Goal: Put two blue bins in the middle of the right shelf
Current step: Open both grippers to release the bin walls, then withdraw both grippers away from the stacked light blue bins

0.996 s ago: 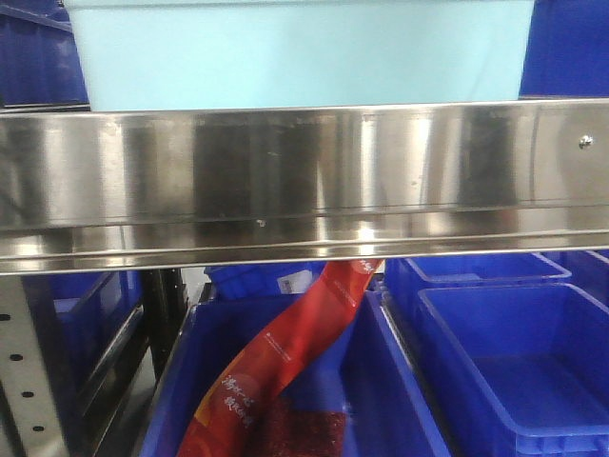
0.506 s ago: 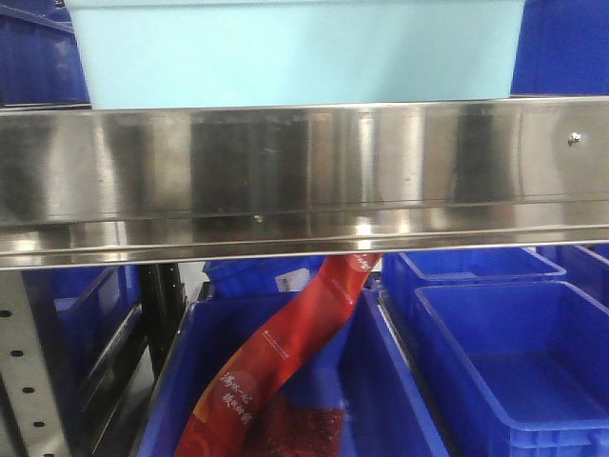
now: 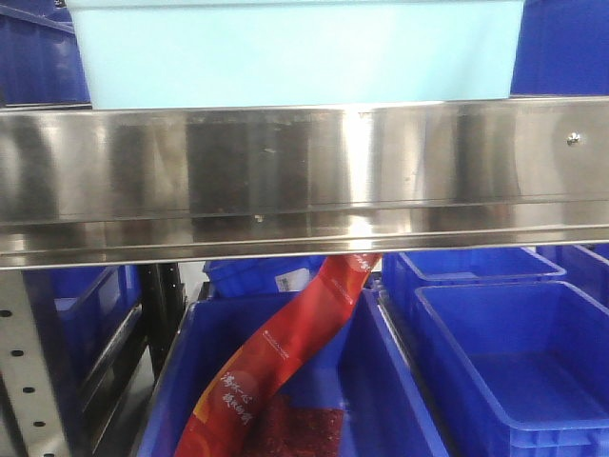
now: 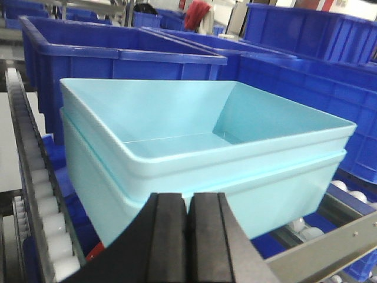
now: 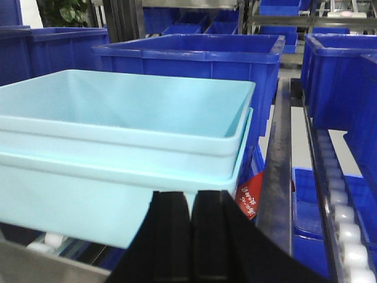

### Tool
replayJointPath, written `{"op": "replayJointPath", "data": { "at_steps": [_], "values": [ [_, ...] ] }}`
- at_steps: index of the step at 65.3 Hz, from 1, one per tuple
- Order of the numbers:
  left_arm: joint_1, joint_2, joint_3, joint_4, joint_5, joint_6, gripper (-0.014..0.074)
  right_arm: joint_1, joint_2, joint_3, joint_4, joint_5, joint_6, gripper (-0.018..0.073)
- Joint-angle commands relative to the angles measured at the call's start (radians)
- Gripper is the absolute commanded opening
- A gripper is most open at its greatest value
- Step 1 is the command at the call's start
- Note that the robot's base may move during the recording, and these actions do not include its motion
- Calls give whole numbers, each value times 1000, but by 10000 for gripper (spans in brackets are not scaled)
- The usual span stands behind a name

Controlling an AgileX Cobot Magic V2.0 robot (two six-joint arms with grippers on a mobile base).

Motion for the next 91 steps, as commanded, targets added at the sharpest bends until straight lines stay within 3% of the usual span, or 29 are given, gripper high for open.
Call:
{"op": "replayJointPath", "data": {
  "at_steps": [1,14,48,53,61,75,91],
  "values": [
    [-7,-59,28,6,-23,1,-111,-1,-58,21,-11,-20,-6,-165],
    [-7,-143,31,6,-6,1,-111,-1,-135,21,-11,-21,-6,-165],
    [-7,-148,31,6,-6,1,-111,-5,-145,25,-11,-36,-6,-165],
    [-7,-148,31,6,-6,1,-111,-43,-167,54,17,-34,-29,-165],
    [-7,-148,31,6,-6,1,-111,-180,-228,175,147,-124,-263,-165],
    [-7,-148,31,6,-6,1,-111,-339,-398,399,166,-130,-264,-165],
    [-7,-148,31,6,-6,1,-111,-358,-631,603,166,-124,-257,-165]
  ]
}}
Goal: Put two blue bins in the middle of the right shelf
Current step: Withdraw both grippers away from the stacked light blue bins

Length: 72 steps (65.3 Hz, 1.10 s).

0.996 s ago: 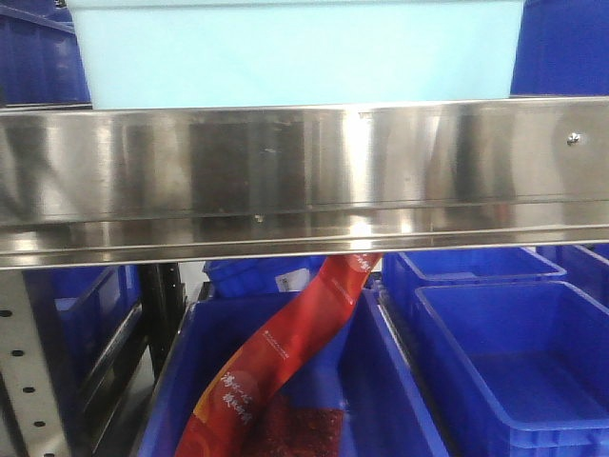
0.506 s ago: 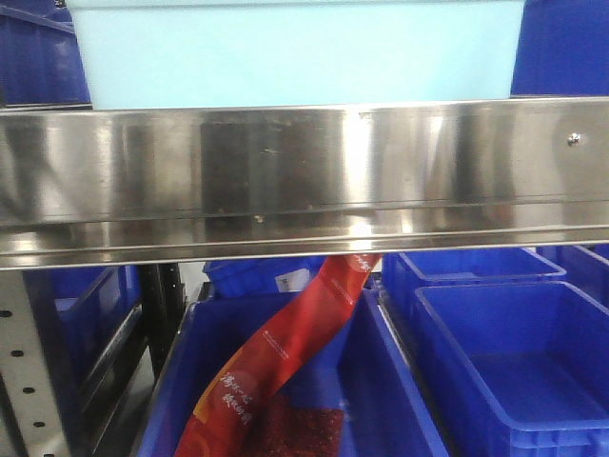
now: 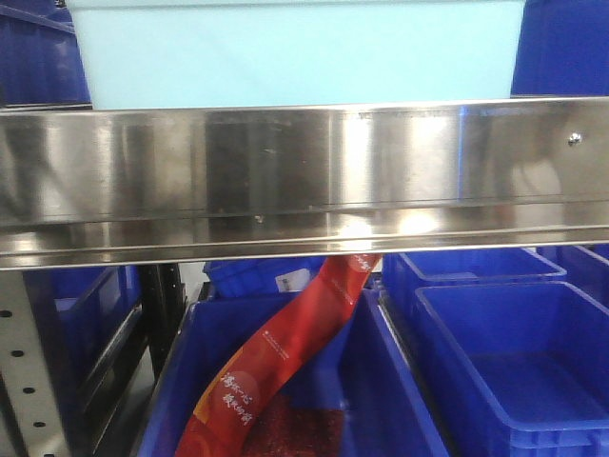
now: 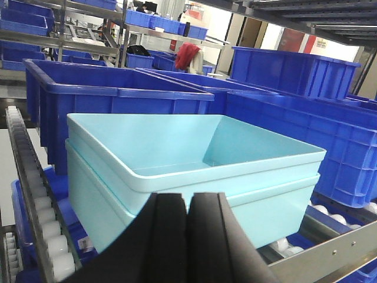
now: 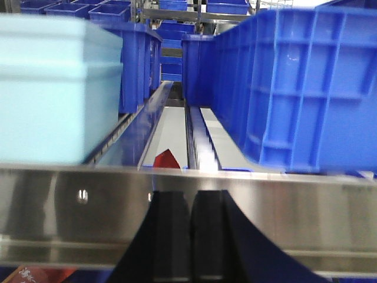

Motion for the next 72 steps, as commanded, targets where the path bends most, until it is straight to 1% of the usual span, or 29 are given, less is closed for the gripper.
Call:
{"op": "replayJointPath", "data": {
  "at_steps": [1,7,9,15,60,63,67,69,70,72],
  "values": [
    [-7,-6,1,2,-13,1,-111,-6,-81,56,4,-22,0,-165],
    [-7,-6,1,2,-13,1,-111,-6,-149,71,4,-22,0,-165],
    [-7,-6,1,2,-13,1,-111,-6,-149,71,4,35,0,-165],
    [-7,-6,1,2,-11,1,-111,-13,-149,71,4,47,0,-165],
    [-7,-6,1,2,-20,1,-111,-13,-149,71,4,30,0,-165],
    [-7,-6,1,8,-2,1,-111,-13,-149,71,4,30,0,-165],
    [13,-30,9,16,27,1,-111,-13,-149,71,4,30,0,-165],
    [36,-46,21,25,27,7,-111,-13,-149,71,4,30,0,-165],
    [48,-56,29,30,27,19,-111,-13,-149,71,4,30,0,-165],
    [80,-86,52,32,25,76,-111,-13,-149,71,4,30,0,-165]
  ]
}}
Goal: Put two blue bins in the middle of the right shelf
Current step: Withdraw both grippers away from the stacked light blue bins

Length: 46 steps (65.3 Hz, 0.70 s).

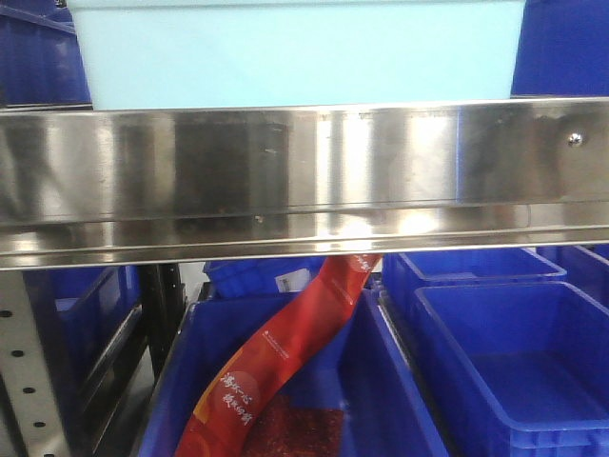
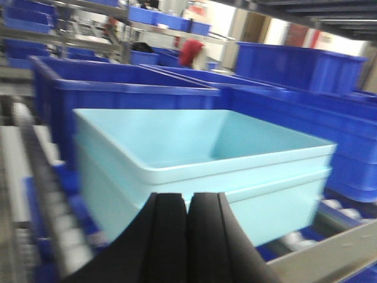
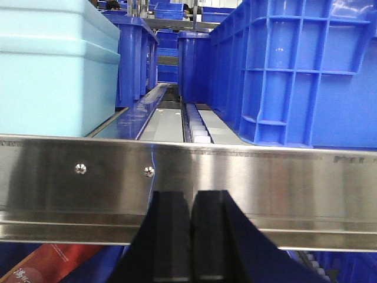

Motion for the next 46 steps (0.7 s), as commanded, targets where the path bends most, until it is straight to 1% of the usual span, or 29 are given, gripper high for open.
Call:
{"op": "replayJointPath", "data": {
  "at_steps": [1,5,8,15,22,30,36,39,43,46],
  "values": [
    [67,-69,44,15,2,100,-111,-6,-4,2,4,-18,0,-165],
    [122,-141,100,-18,2,208,-111,-6,-4,2,4,-18,0,-165],
    [165,-199,150,-70,2,246,-111,-6,-4,2,4,-18,0,-165],
    [255,-327,275,-75,2,246,-111,-6,-4,2,4,-18,0,-165],
    [304,-418,375,-86,0,237,-111,-6,-4,2,4,-18,0,-165],
    [308,-506,478,-80,0,236,-111,-6,-4,2,4,-18,0,-165],
    [308,-519,549,-80,-12,236,-111,-6,-4,2,4,-18,0,-165],
    [308,-519,577,-80,-57,236,-111,-6,-4,2,4,-18,0,-165],
    [308,-519,595,-80,-151,236,-111,-6,-4,2,4,-18,0,-165],
    [308,-519,595,-73,-133,236,-111,-6,-4,2,4,-18,0,-165]
  ]
}}
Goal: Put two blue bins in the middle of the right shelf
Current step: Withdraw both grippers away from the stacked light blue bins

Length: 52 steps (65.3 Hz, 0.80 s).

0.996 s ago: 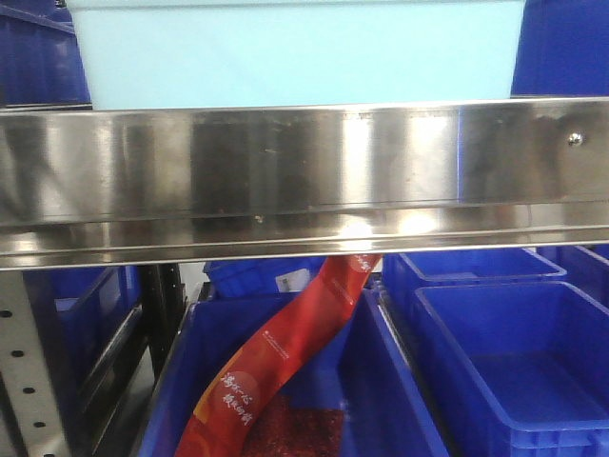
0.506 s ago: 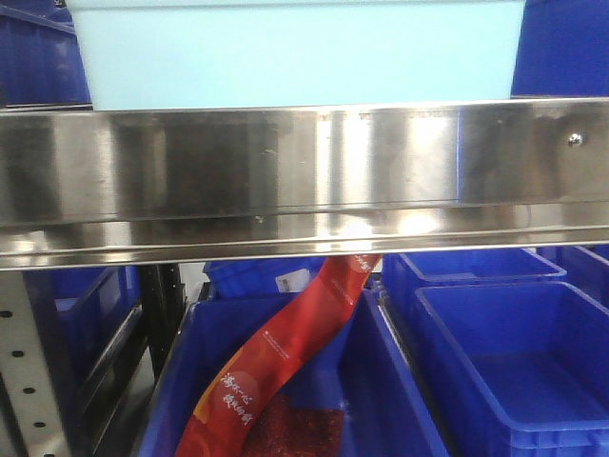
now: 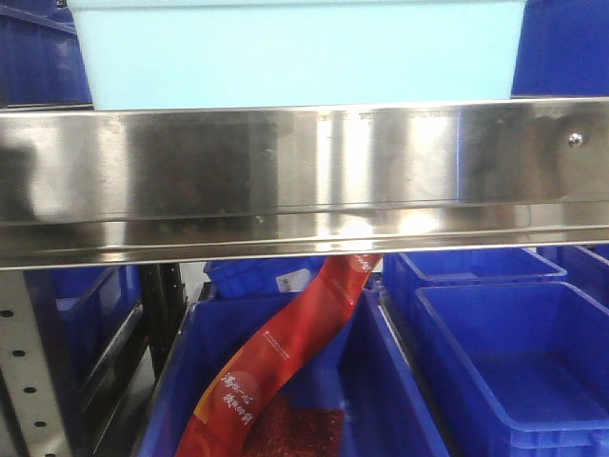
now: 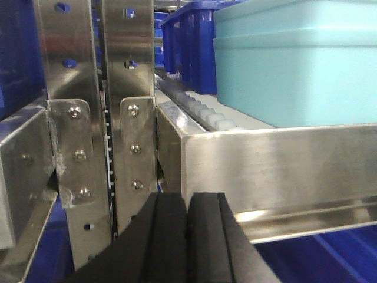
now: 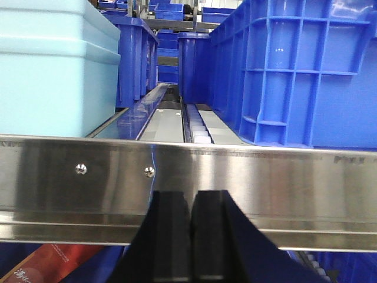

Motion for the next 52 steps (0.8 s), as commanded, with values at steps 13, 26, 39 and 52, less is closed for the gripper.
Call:
{"op": "replayJointPath", "data": {
  "at_steps": [13,26,39,52],
  "values": [
    [5,-7,1,3,-90,1,-111,-6,-4,0,4,-16,0,-165],
    [5,-7,1,3,-90,1,-111,-6,-4,0,4,-16,0,-165],
    [5,-7,1,3,-90,1,-111,-6,-4,0,4,-16,0,-165],
    [5,-7,1,3,-90,1,-111,-6,-4,0,4,-16,0,-165]
  ]
}}
